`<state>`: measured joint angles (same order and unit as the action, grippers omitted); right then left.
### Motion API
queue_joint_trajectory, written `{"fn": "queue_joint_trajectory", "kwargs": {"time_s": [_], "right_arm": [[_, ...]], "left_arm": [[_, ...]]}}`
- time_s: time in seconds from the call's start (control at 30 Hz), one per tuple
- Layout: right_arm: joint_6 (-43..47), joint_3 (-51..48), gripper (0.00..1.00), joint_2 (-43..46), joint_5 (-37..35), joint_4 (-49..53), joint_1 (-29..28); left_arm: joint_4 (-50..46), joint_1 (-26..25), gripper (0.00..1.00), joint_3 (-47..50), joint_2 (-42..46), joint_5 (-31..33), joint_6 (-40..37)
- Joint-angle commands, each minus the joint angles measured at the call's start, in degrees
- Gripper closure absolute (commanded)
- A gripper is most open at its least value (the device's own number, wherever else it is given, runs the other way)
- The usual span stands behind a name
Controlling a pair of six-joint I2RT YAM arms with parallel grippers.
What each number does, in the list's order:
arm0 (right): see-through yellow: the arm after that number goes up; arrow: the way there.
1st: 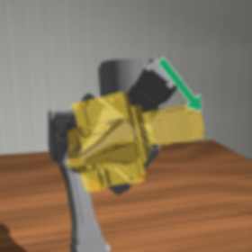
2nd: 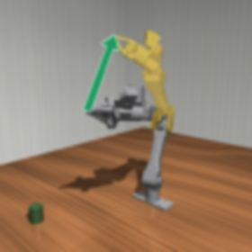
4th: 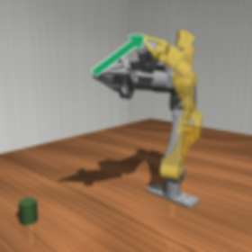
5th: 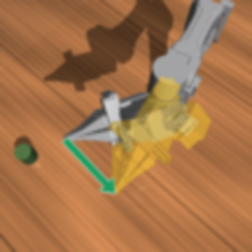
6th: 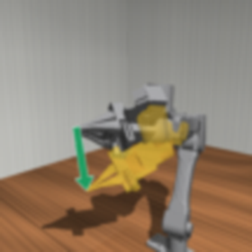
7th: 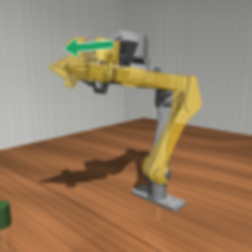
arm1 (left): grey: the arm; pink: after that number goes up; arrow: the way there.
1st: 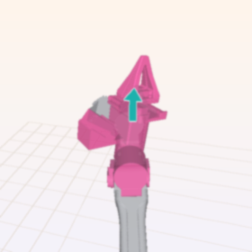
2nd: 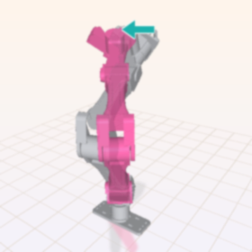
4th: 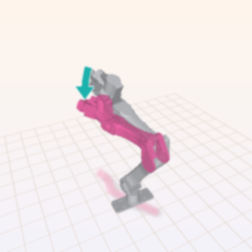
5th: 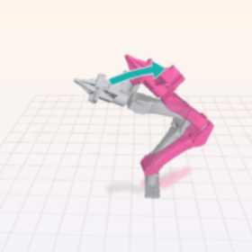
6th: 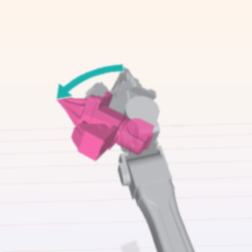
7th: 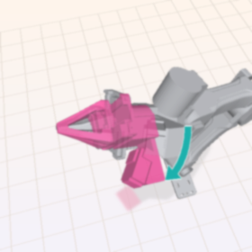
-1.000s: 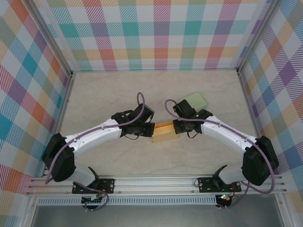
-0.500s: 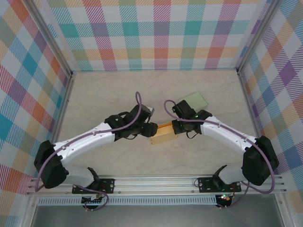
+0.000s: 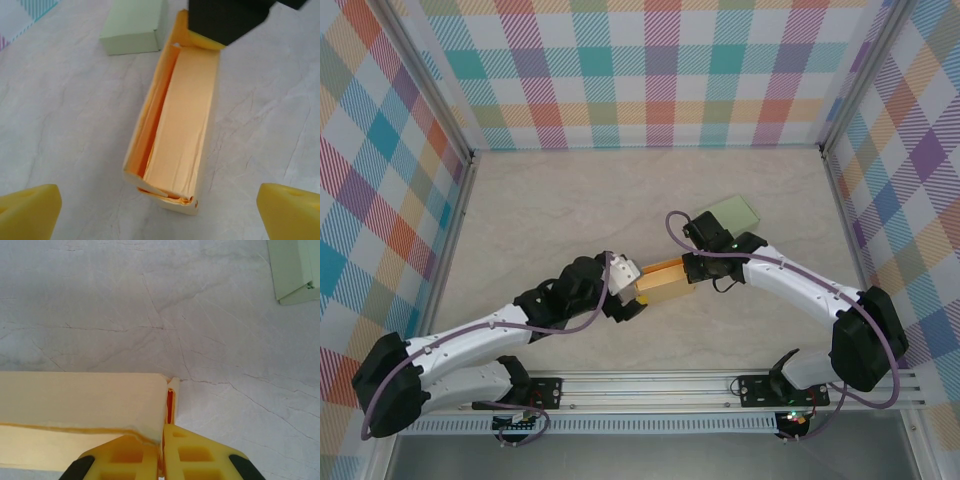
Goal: Fold the paper box
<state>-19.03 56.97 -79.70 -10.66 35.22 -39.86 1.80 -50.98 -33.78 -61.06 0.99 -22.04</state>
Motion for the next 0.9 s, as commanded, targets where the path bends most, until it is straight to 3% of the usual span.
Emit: {"fn": "queue_joint_trajectory", "kwargs": {"time_s": [0.0, 0.37, 0.63, 0.8, 0.87], "right_arm": [[0.5, -1.2, 0.89, -1.2, 2.1, 1.5, -0.7], [0.3, -1.2, 0.89, -1.5, 2.5, 1.0, -0.7], [0.5, -1.2, 0.89, -1.6, 2.6, 0.9, -0.7], [0.6, -1.2, 0.88, -1.6, 2.7, 0.8, -0.6], [0.6, -1.2, 0.88, -1.6, 3.1, 0.7, -0.7]], "left_arm": [[7.6, -0.4, 0.00, -1.2, -1.9, -3.5, -12.0], [3.6, -0.3, 0.01, -6.1, -10.2, -3.5, -17.9], [1.7, -1.1, 0.22, -7.7, -13.5, -2.6, -18.6], [-0.1, -2.2, 0.25, -8.0, -15.1, -1.0, -19.2], [-0.5, -2.5, 0.34, -8.2, -15.9, 0.0, -19.2]]}}
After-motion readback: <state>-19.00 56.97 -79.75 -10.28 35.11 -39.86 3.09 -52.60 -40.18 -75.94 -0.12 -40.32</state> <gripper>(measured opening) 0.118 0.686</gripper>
